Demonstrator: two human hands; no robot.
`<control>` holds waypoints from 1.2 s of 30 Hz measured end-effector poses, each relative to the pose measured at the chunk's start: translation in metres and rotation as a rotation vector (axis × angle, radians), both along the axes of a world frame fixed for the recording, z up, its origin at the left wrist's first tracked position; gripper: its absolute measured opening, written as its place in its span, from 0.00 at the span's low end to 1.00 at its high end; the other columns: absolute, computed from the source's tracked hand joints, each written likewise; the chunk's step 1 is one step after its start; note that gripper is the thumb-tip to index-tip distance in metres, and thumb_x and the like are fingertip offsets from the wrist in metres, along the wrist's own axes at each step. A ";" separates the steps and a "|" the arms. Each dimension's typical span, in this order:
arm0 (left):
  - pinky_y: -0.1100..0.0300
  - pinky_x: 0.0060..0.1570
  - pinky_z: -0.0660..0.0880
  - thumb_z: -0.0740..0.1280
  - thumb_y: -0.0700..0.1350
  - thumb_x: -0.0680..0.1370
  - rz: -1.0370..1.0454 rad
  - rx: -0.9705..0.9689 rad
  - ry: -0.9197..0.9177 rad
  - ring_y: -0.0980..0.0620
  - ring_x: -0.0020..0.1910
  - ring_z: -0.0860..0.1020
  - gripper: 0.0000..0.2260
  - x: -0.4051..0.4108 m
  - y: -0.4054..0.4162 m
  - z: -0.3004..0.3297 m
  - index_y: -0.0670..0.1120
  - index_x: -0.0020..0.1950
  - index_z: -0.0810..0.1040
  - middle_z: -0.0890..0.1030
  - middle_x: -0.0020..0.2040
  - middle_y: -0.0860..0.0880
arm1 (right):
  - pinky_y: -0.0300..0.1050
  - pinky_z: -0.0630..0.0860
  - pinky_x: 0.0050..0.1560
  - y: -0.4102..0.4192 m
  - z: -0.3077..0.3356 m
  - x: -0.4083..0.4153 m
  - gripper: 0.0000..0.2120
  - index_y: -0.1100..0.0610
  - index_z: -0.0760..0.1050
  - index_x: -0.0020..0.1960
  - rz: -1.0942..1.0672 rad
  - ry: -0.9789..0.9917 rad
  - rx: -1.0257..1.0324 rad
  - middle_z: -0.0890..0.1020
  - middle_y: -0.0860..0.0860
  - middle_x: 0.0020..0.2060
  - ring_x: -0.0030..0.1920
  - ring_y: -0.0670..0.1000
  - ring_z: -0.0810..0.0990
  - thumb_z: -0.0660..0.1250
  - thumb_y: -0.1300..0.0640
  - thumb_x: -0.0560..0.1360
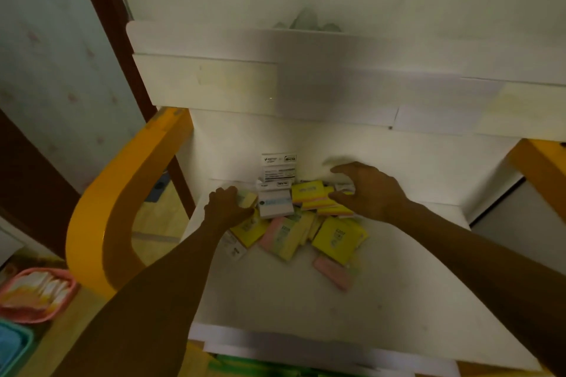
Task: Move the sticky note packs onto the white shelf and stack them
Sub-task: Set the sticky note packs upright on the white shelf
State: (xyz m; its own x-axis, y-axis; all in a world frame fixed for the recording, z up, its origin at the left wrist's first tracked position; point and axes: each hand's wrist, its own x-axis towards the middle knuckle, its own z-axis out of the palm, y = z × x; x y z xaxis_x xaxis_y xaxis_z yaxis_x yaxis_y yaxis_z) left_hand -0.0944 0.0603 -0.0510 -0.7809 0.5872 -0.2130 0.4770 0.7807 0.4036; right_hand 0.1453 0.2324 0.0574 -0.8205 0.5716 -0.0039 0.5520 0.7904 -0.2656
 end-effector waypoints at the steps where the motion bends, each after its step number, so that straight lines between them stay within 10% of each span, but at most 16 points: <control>1: 0.49 0.61 0.72 0.71 0.62 0.69 0.009 0.002 -0.001 0.43 0.65 0.70 0.34 0.000 -0.001 0.001 0.46 0.68 0.68 0.71 0.64 0.42 | 0.49 0.71 0.62 -0.001 0.000 -0.002 0.28 0.44 0.67 0.71 -0.003 0.000 0.000 0.71 0.45 0.69 0.67 0.50 0.71 0.67 0.39 0.74; 36: 0.51 0.59 0.72 0.72 0.59 0.69 -0.150 0.124 0.183 0.45 0.63 0.69 0.32 -0.006 -0.034 0.084 0.48 0.69 0.69 0.72 0.62 0.45 | 0.55 0.67 0.61 -0.035 -0.051 -0.094 0.24 0.52 0.68 0.62 -0.273 -0.152 -0.128 0.69 0.59 0.59 0.61 0.63 0.64 0.67 0.43 0.71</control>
